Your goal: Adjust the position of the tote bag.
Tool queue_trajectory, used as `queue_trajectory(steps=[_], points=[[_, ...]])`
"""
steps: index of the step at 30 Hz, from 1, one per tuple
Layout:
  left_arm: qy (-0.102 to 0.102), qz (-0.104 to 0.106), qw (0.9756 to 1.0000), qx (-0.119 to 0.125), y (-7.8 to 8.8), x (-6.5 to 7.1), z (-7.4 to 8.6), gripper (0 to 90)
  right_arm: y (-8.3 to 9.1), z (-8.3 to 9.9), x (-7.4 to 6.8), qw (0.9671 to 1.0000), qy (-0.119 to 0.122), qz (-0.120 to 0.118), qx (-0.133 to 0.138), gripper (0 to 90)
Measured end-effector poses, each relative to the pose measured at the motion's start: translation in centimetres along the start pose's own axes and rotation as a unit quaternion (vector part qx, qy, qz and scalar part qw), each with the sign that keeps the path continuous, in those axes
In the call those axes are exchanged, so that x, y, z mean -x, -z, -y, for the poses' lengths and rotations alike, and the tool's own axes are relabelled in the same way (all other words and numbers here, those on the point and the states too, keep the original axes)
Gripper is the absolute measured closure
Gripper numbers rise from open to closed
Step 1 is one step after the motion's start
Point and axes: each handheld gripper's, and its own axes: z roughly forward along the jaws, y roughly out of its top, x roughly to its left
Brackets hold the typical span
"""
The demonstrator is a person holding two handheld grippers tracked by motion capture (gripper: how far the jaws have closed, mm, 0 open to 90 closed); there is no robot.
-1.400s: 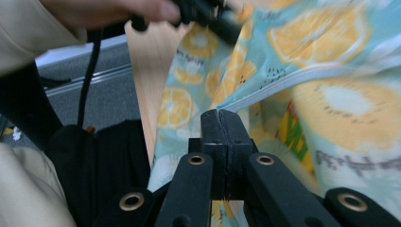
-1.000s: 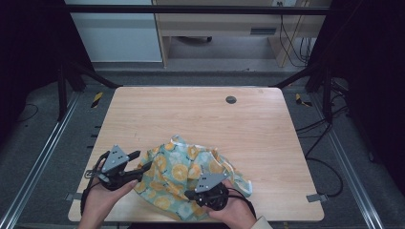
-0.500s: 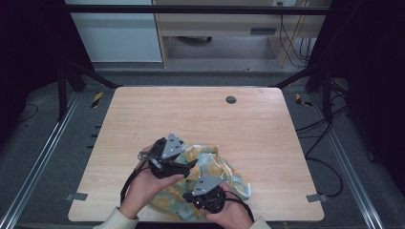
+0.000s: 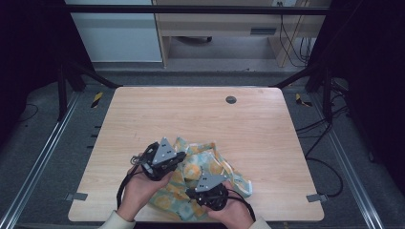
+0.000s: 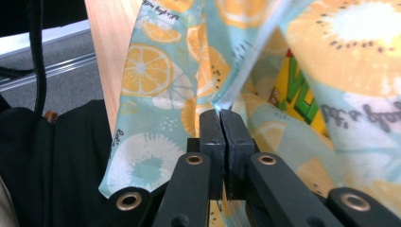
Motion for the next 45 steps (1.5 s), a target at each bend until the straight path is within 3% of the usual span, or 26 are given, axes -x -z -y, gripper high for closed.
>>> queue_trajectory(steps=[3, 6, 7, 10, 13, 19, 21, 24, 25, 26, 28, 30, 32, 34, 36, 39, 42, 45], points=[[0.024, 0.009, 0.999, 0.036, 1.9, 0.0, 1.6, 88.8, 0.4, 0.0, 0.2, 1.0, -0.001, 0.003, 0.006, 86.6], [0.037, 0.036, 0.9974, 0.05, 3.1, 0.1, 3.8, 88.8, 0.8, 0.1, 0.3, 0.9999, -0.007, 0.009, 0.008, 83.1], [0.037, 0.046, 0.9972, 0.046, 3.4, 0.2, 4.5, 88.9, 0.9, 0.2, 0.3, 0.9999, -0.008, 0.011, 0.011, 81.5], [0.022, 0.042, 0.9986, 0.023, 3.6, 0.4, 6.3, 88.8, 1.6, 0.1, 0.3, 0.9995, -0.013, 0.023, 0.019, 73.1], [0.026, 0.044, 0.9986, 0.015, 3.5, 0.0, 7.4, 88.8, 3.2, 0.0, 0.3, 0.9983, -0.024, 0.044, 0.03, 63.4], [0.03, 0.032, 0.999, -0.003, 2.8, -0.7, 8.6, 88.8, 6.1, -0.1, 0.8, 0.9962, -0.029, 0.069, 0.044, 58.5], [0.024, 0.026, 0.9994, -0.006, 2.8, -0.7, 8.8, 88.8, 7.3, -0.2, 1.5, 0.9944, -0.034, 0.084, 0.055, 57.9], [0.033, 0.023, 0.9992, -0.004, 2.8, -1.0, 9.1, 88.8, 8.9, -0.4, 2.8, 0.9907, -0.043, 0.108, 0.071, 57.3], [0.036, 0.026, 0.999, -0.004, 2.8, -1.1, 9.2, 88.8, 9.4, -0.7, 3.9, 0.988, -0.05, 0.127, 0.072, 56.0], [0.036, 0.025, 0.999, -0.005, 2.8, -1.2, 9.3, 88.8, 9.4, -0.7, 3.9, 0.988, -0.05, 0.127, 0.072, 56.0], [0.039, 0.023, 0.999, -0.003, 2.7, -1.3, 9.3, 88.8, 9.4, -1.2, 5.3, 0.9849, -0.057, 0.151, 0.062, 50.3], [0.044, 0.024, 0.9987, 0.001, 2.7, -1.4, 9.3, 88.9, 9.0, -1.6, 6.3, 0.9867, -0.057, 0.142, 0.056, 48.0], [0.047, 0.023, 0.9986, 0.004, 2.8, -1.6, 9.4, 88.8, 8.5, -1.7, 6.9, 0.9879, -0.059, 0.138, 0.04, 52.4], [0.055, 0.022, 0.9982, 0.009, 3.0, -1.8, 9.5, 88.9, 7.9, -1.9, 7.2, 0.991, -0.059, 0.116, 0.032, 70.4], [0.055, 0.019, 0.9982, 0.012, 3.3, -1.9, 9.6, 88.8, 7.9, -2.0, 7.0, 0.9919, -0.052, 0.11, 0.036, 83.1], [0.054, 0.015, 0.9983, 0.019, 3.7, -2.0, 9.6, 88.7, 9.3, -1.9, 5.8, 0.9922, -0.036, 0.103, 0.06, 89.4], [0.05, 0.015, 0.9983, 0.027, 4.3, -2.1, 9.8, 88.6, 10.1, -1.5, 5.1, 0.9918, -0.029, 0.096, 0.079, 89.7], [0.045, 0.015, 0.9983, 0.033, 4.7, -2.2, 10.0, 88.5, 10.9, -0.5, 3.8, 0.9924, -0.025, 0.067, 0.1, 90.0]])
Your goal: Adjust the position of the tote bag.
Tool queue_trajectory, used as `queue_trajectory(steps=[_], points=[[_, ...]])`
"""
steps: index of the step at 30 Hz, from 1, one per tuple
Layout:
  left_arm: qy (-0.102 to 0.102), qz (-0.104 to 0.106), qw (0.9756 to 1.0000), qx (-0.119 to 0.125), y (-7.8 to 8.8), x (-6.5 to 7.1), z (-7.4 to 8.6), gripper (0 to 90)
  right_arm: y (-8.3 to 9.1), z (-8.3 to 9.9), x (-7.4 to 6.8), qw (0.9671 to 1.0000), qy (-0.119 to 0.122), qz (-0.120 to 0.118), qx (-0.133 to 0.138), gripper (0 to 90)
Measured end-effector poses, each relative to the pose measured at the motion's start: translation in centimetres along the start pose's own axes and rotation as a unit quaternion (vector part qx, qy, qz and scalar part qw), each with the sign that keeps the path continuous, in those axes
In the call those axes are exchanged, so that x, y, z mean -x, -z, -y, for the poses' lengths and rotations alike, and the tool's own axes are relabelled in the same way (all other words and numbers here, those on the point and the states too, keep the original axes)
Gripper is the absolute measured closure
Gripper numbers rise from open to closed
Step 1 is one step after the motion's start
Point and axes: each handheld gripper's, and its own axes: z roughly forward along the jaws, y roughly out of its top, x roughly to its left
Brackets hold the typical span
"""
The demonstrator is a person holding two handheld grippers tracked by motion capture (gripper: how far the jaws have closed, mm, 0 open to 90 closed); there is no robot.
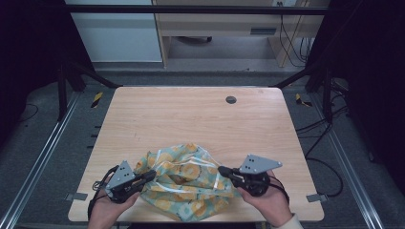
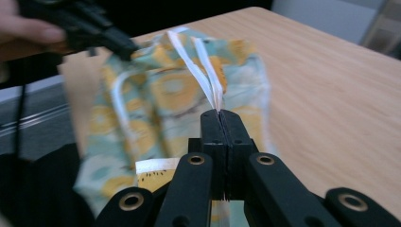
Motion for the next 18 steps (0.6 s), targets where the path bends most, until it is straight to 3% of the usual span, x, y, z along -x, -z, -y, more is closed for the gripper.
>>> queue_trajectory(steps=[3, 5, 9, 11, 14, 18], points=[[-0.017, 0.015, 0.9995, -0.022, -0.1, 0.1, 0.4, 88.2, 0.2, 1.4, -1.2, 0.9993, 0.011, -0.031, -0.015, 90.0], [-0.035, 0.012, 0.9983, -0.044, -0.4, 0.3, 0.8, 88.4, -0.2, 2.8, -1.7, 0.9984, 0.011, -0.043, -0.036, 90.0], [-0.054, 0.023, 0.9948, -0.083, -1.3, 0.4, 1.3, 88.6, -1.3, 4.6, -1.8, 0.9959, 0.011, -0.051, -0.074, 90.0], [-0.069, 0.023, 0.9919, -0.104, -1.7, 0.4, 1.5, 88.6, -1.8, 5.3, -1.6, 0.9937, 0.006, -0.056, -0.097, 90.0], [-0.063, 0.012, 0.9912, -0.115, -1.9, 0.0, 1.7, 89.1, -2.5, 6.2, -1.3, 0.9899, 0.007, -0.044, -0.135, 90.0], [-0.056, 0.008, 0.9897, -0.131, -2.2, -0.3, 2.0, 89.4, -2.7, 6.6, -0.7, 0.9878, 0.005, -0.018, -0.155, 90.0]])
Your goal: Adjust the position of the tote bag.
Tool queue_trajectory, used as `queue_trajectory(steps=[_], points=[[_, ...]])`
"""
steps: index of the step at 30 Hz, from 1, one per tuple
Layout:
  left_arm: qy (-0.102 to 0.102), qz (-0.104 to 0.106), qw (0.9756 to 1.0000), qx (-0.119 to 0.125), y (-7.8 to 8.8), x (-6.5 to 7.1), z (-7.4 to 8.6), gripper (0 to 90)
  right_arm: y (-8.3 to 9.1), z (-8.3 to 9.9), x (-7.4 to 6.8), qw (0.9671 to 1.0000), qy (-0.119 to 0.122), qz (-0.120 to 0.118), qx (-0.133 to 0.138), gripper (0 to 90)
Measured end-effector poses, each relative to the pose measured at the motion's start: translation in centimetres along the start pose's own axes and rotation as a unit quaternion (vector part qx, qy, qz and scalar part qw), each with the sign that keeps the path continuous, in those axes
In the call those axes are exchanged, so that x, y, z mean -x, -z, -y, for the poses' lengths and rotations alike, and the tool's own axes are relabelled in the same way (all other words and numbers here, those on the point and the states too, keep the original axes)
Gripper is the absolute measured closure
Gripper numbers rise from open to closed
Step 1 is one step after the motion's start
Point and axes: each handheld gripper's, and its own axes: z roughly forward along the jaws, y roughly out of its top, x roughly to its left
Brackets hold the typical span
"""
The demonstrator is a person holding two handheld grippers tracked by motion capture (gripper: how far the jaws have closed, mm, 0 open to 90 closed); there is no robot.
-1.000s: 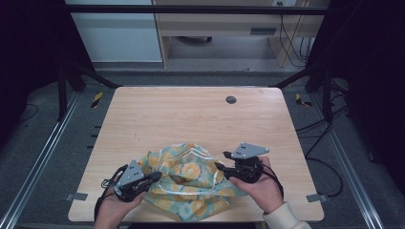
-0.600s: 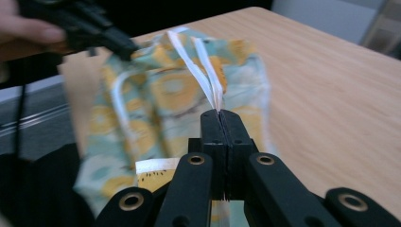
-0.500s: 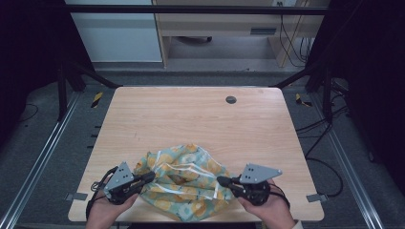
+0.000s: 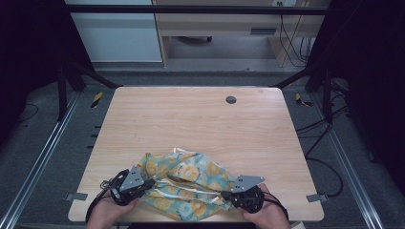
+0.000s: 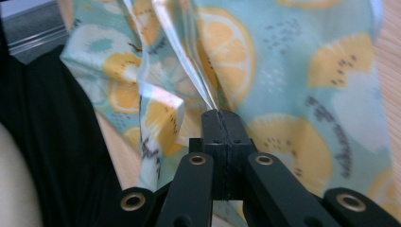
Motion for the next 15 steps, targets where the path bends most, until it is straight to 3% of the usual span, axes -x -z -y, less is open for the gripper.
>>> queue_trajectory(steps=[4, 5, 6, 7, 12, 15], points=[[0.007, 0.004, 0.9999, 0.01, 0.1, 0.2, -0.1, 89.3, 0.1, -0.2, -0.2, 1.0, 0.003, -0.003, 0.008, 89.0], [0.007, 0.003, 0.9999, 0.011, 0.2, 0.3, -0.2, 89.2, 0.3, -0.4, -0.4, 0.9998, 0.007, -0.005, 0.018, 85.4], [0.007, 0.007, 0.9999, 0.013, 0.2, 0.3, -0.2, 89.2, 0.5, -0.7, -0.7, 0.9996, 0.008, 0.001, 0.028, 74.6], [0.006, 0.007, 0.9999, 0.014, 0.2, 0.4, -0.2, 89.2, 0.5, -0.7, -0.7, 0.9996, 0.008, 0.001, 0.028, 74.6], [0.002, 0.009, 0.9998, 0.015, 0.5, 0.3, -0.2, 89.2, 1.6, -2.3, -1.3, 0.9984, 0.013, 0.009, 0.055, 54.3], [-0.004, 0.015, 0.9998, 0.011, 0.4, 0.4, -0.2, 89.2, 2.1, -3.8, -1.0, 0.9968, 0.012, 0.027, 0.075, 45.8]])
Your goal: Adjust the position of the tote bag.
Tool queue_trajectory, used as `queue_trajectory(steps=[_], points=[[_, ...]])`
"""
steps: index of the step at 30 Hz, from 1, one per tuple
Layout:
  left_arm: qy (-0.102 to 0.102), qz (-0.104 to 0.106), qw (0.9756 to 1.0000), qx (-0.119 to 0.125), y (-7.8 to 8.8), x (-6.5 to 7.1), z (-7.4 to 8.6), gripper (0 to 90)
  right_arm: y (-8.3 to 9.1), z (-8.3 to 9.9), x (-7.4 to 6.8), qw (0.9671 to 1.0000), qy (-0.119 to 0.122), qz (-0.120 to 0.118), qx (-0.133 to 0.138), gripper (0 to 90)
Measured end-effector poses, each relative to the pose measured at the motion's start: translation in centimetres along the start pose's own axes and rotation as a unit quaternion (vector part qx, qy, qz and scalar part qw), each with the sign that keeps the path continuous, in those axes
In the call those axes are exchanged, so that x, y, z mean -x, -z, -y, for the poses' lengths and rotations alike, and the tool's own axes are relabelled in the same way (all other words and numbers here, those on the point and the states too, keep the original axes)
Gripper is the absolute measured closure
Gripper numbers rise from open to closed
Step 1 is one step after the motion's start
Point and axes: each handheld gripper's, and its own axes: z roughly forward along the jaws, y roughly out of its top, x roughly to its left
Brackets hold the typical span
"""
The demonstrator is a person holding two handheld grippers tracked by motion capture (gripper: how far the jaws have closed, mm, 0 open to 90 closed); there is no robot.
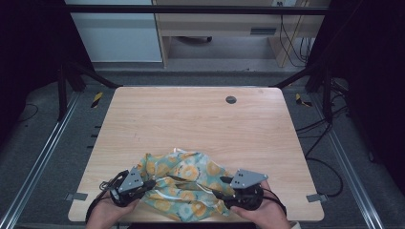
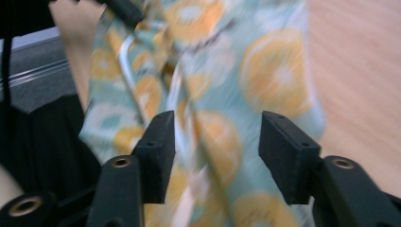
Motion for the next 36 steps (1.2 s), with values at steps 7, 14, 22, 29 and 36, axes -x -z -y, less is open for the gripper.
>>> queue_trajectory(steps=[7, 14, 22, 29, 36], points=[[-0.002, 0.009, 0.9998, 0.016, 0.2, 0.5, -0.3, 82.3, -3.0, -2.6, 0.0, 0.9984, 0.004, 0.05, -0.025, 27.4], [-0.016, 0.014, 0.9961, 0.086, 1.3, 2.4, -2.5, 52.5, -4.7, -2.3, -1.0, 0.9955, 0.025, 0.078, -0.048, 36.9], [-0.036, 0.029, 0.9958, 0.079, -0.5, 3.8, -3.9, 40.1, -3.0, -2.9, -0.2, 0.9975, 0.01, 0.069, -0.01, 89.5], [-0.058, 0.055, 0.9951, 0.058, -2.6, 4.6, -4.0, 33.6, -2.3, -5.3, 0.7, 0.9979, 0.007, 0.062, 0.015, 90.0], [-0.073, 0.064, 0.9948, 0.031, -4.0, 5.6, -4.3, 32.2, -2.7, -7.7, 1.8, 0.9981, 0.003, 0.052, 0.033, 90.0]])
